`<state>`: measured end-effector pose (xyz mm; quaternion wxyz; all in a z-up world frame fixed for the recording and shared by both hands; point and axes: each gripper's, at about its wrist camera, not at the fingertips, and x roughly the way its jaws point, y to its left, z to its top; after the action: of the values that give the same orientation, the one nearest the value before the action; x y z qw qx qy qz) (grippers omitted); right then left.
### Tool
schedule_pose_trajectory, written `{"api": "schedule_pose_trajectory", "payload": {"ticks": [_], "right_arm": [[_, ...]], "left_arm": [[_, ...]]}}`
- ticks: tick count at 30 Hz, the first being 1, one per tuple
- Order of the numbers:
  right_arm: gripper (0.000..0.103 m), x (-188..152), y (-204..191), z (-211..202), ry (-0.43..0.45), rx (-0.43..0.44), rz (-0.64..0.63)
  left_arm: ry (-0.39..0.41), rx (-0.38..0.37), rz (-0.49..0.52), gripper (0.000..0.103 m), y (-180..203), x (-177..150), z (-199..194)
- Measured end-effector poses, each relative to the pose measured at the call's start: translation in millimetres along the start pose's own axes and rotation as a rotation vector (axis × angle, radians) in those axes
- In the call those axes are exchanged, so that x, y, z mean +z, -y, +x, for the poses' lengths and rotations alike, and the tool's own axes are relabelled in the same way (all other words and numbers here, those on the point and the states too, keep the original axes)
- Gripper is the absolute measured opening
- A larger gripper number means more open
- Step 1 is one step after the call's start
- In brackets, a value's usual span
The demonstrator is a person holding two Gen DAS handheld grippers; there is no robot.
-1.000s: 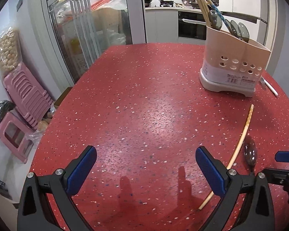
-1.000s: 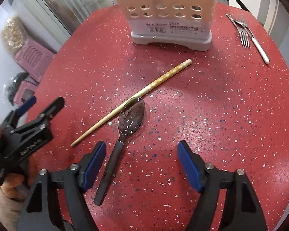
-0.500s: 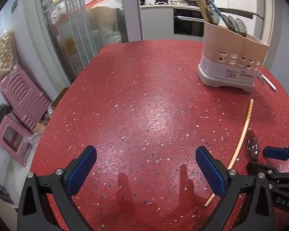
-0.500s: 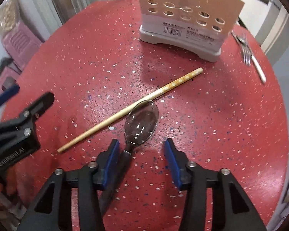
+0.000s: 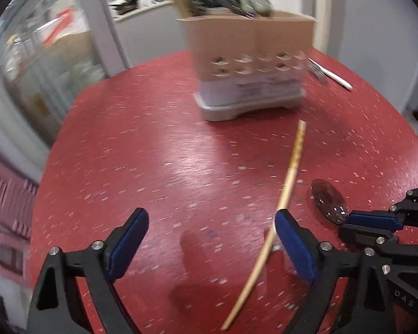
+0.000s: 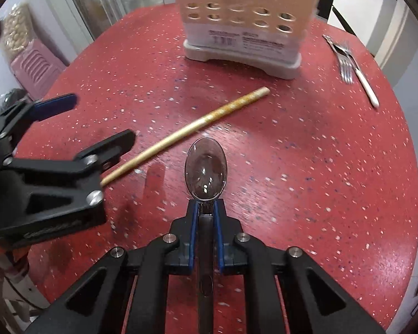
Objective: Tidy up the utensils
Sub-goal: 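Grasp the last dark spoon with the right tool while the left tool grasps the yellow-patterned chopstick, then carry the spoon with the right tool while the left tool carries the chopstick into the beige holder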
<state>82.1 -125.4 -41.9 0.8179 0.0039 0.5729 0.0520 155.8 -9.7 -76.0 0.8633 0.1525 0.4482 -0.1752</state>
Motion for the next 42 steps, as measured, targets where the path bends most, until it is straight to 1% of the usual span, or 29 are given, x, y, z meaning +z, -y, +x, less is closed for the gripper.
{"api": "schedule_pose_trajectory", "payload": {"ticks": [3, 6, 7, 8, 9, 10, 13, 15, 16, 17, 18, 19, 21, 22, 23, 25, 29, 33, 38, 42], "right_arm": [[0.012, -0.5, 14.2, -1.5, -0.001, 0.002, 0.024], [0.012, -1.1, 28.9, -7.1, 0.006, 0.006, 0.051], [0.012, -0.3, 32.1, -9.3, 0.011, 0.006, 0.056], [0.012, 0.1, 35.1, -11.0, 0.016, 0.005, 0.06], [0.012, 0.6, 38.8, -12.5, 0.021, 0.005, 0.065], [0.012, 1.7, 42.9, -13.7, 0.024, 0.009, 0.073], [0.012, 1.8, 50.1, -17.0, 0.032, 0.022, 0.09], [0.012, -2.6, 51.7, -22.5, 0.038, 0.031, 0.094], [0.012, -4.6, 53.6, -25.2, 0.042, 0.037, 0.097], [0.012, -7.4, 56.1, -27.8, 0.047, 0.044, 0.099], [0.012, -7.1, 57.6, -29.6, 0.052, 0.051, 0.102], [0.012, -6.8, 59.1, -31.4, 0.056, 0.058, 0.104], [0.012, -5.5, 61.5, -32.9, 0.062, 0.07, 0.109], [0.012, -5.0, 62.6, -34.5, 0.066, 0.075, 0.112], [0.012, -4.3, 64.2, -35.7, 0.07, 0.08, 0.114], [0.012, -3.8, 68.0, -38.7, 0.079, 0.086, 0.118], [0.012, -2.8, 75.4, -46.8, 0.105, 0.103, 0.127], [0.012, -0.4, 82.7, -52.9, 0.137, 0.128, 0.135], [0.012, 1.7, 88.1, -59.1, 0.166, 0.158, 0.144], [0.012, 3.7, 91.1, -64.9, 0.188, 0.178, 0.15]], "left_arm": [[-0.026, -0.04, 0.043, 0.103, 15.4, 11.6, 9.7], [-0.059, -0.063, 0.099, 0.103, 31.0, 21.7, 20.3], [-0.069, -0.073, 0.118, 0.101, 35.8, 24.4, 23.9], [-0.08, -0.076, 0.136, 0.095, 40.3, 25.5, 26.9], [-0.084, -0.087, 0.152, 0.094, 45.1, 28.2, 28.5], [-0.096, -0.099, 0.158, 0.094, 46.8, 29.7, 29.0], [-0.133, -0.121, 0.173, 0.089, 48.6, 34.8, 29.2], [-0.161, -0.154, 0.162, 0.087, 46.0, 38.4, 30.6], [-0.17, -0.166, 0.155, 0.085, 43.8, 37.8, 31.1], [-0.186, -0.191, 0.139, 0.08, 41.7, 40.3, 32.7], [-0.198, -0.212, 0.129, 0.078, 39.7, 42.6, 34.4], [-0.206, -0.218, 0.135, 0.077, 40.2, 43.9, 34.6], [-0.215, -0.225, 0.157, 0.065, 44.2, 42.6, 32.3], [-0.218, -0.228, 0.165, 0.044, 44.0, 45.8, 32.4], [-0.226, -0.225, 0.172, 0.031, 47.4, 48.5, 32.6], [-0.225, -0.217, 0.171, 0.031, 48.7, 47.1, 32.4], [-0.165, -0.186, 0.124, 0.031, 48.9, 39.2, 23.7], [-0.068, -0.158, 0.013, 0.031, 41.9, 28.6, 3.6], [0.043, -0.126, -0.094, 0.031, 31.1, 15.1, -27.4], [0.127, -0.111, -0.161, 0.031, 21.9, 13.0, -49.8]]}}
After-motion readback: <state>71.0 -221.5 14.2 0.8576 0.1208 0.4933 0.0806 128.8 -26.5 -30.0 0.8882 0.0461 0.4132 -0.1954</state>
